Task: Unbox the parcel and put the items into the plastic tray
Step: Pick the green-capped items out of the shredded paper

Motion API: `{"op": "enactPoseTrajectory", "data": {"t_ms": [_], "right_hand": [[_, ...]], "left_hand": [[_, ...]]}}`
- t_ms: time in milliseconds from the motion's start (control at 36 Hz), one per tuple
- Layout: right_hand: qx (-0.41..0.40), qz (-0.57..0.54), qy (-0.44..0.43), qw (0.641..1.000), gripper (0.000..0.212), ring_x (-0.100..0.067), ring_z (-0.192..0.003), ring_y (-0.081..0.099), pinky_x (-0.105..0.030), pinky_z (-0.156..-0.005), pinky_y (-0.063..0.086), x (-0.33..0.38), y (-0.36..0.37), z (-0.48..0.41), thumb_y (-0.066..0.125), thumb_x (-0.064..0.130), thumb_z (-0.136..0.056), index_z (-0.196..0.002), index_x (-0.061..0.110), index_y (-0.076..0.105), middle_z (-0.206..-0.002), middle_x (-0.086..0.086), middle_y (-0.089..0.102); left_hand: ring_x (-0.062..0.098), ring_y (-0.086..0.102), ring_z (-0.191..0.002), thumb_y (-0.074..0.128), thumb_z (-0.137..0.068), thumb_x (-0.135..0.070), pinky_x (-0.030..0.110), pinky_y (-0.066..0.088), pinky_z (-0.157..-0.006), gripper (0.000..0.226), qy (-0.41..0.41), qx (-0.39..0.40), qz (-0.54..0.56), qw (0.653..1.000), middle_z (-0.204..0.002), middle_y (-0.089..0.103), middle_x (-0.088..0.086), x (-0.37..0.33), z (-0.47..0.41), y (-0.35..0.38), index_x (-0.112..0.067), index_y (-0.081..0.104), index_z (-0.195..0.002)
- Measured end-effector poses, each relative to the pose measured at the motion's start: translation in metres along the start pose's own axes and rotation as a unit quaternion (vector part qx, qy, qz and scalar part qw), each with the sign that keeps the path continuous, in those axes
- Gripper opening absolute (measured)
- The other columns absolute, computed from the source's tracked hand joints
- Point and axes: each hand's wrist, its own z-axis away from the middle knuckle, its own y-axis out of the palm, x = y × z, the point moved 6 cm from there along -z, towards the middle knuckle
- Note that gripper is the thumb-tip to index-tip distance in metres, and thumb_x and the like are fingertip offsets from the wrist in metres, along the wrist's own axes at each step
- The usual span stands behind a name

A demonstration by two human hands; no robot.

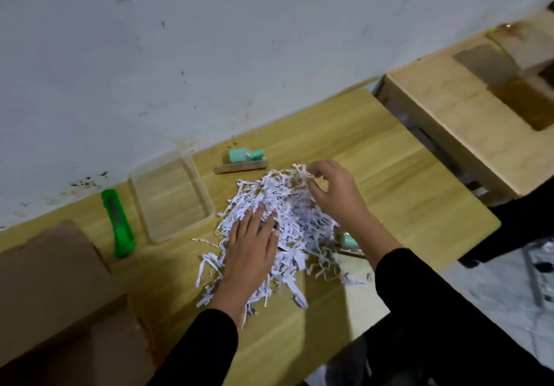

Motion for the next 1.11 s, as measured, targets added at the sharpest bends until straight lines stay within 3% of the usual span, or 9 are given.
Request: {"op": "enactPoseTrajectory", "data": {"t_ms": [83,167,250,389,556,722,917,1111], "right_hand": [[0.024,0.003,0.017,1.0,0.012,-0.015,-0.078,0.051,-0.019,-0.069,0.037,-0.022,-0.022,0.04,0.064,0.007,-0.082,-0.093,0.002,0.064,-0.087,-0.011,0.061],[0.056,0.018,0.024,0.998,0.011,-0.016,-0.082,0.051,-0.019,-0.073,0.038,-0.037,-0.032,0.075,0.065,0.01,-0.081,-0.091,0.005,0.063,-0.088,-0.009,0.06],[0.102,0.039,0.034,0.993,0.022,-0.016,-0.097,0.05,-0.023,-0.085,0.039,-0.047,-0.028,0.098,0.067,0.018,-0.081,-0.102,0.011,0.063,-0.103,-0.006,0.057],[0.108,0.054,0.062,0.991,0.044,-0.022,-0.112,0.044,-0.027,-0.093,0.038,-0.051,-0.023,0.11,0.07,0.025,-0.08,-0.12,0.014,0.056,-0.119,-0.008,0.051],[0.114,0.048,0.091,0.988,0.062,-0.022,-0.107,0.051,-0.028,-0.091,0.039,-0.063,-0.021,0.116,0.074,0.038,-0.074,-0.128,0.016,0.052,-0.117,-0.005,0.056],[0.129,0.049,0.118,0.983,0.071,-0.022,-0.112,0.048,-0.031,-0.095,0.039,-0.071,-0.017,0.127,0.076,0.031,-0.072,-0.134,0.018,0.044,-0.123,-0.005,0.052],[0.067,0.031,0.136,0.988,0.055,-0.024,-0.111,0.051,-0.023,-0.089,0.036,-0.068,-0.027,0.128,0.073,0.022,-0.075,-0.125,0.013,0.052,-0.119,-0.008,0.058],[-0.002,0.007,0.093,0.996,0.051,-0.022,-0.11,0.053,-0.032,-0.094,0.043,-0.041,-0.06,0.11,0.071,0.017,-0.078,-0.125,0.011,0.053,-0.119,-0.008,0.06]], "left_hand": [[0.015,0.007,-0.146,-0.004,-0.085,-0.054,0.037,0.008,-0.117,0.075,-0.014,-0.009,0.012,1.0,-0.157,0.016,-0.005,-0.003,0.003,0.0,-0.026,0.034,-0.143],[0.016,0.011,-0.146,-0.001,-0.085,-0.054,0.039,0.009,-0.117,0.075,-0.016,-0.019,0.021,0.999,-0.157,0.019,-0.003,-0.007,0.009,0.001,-0.023,0.039,-0.141],[0.016,0.01,-0.146,0.001,-0.085,-0.054,0.038,0.009,-0.117,0.074,-0.016,-0.022,0.025,0.999,-0.156,0.019,-0.004,-0.01,0.016,0.003,-0.023,0.04,-0.14],[0.016,0.011,-0.146,0.014,-0.091,-0.047,0.038,0.007,-0.117,0.061,-0.024,-0.024,0.029,0.999,-0.156,0.02,-0.004,-0.012,0.023,0.007,-0.023,0.039,-0.141],[0.016,0.01,-0.146,0.023,-0.098,-0.041,0.037,0.006,-0.117,0.049,-0.033,-0.024,0.038,0.998,-0.156,0.019,-0.005,-0.008,0.025,0.009,-0.023,0.037,-0.142],[0.015,0.009,-0.146,0.032,-0.1,-0.035,0.039,0.007,-0.117,0.043,-0.038,-0.029,0.054,0.997,-0.156,0.019,-0.005,-0.009,0.026,0.008,-0.023,0.038,-0.141],[0.017,0.009,-0.146,0.032,-0.1,-0.034,0.04,0.007,-0.117,0.042,-0.04,-0.029,0.06,0.997,-0.156,0.019,-0.005,-0.009,0.027,0.005,-0.022,0.04,-0.14],[0.016,0.007,-0.146,0.031,-0.1,-0.034,0.038,0.006,-0.117,0.043,-0.044,-0.021,0.056,0.997,-0.157,0.016,-0.006,-0.01,0.028,0.004,-0.023,0.037,-0.141]]}}
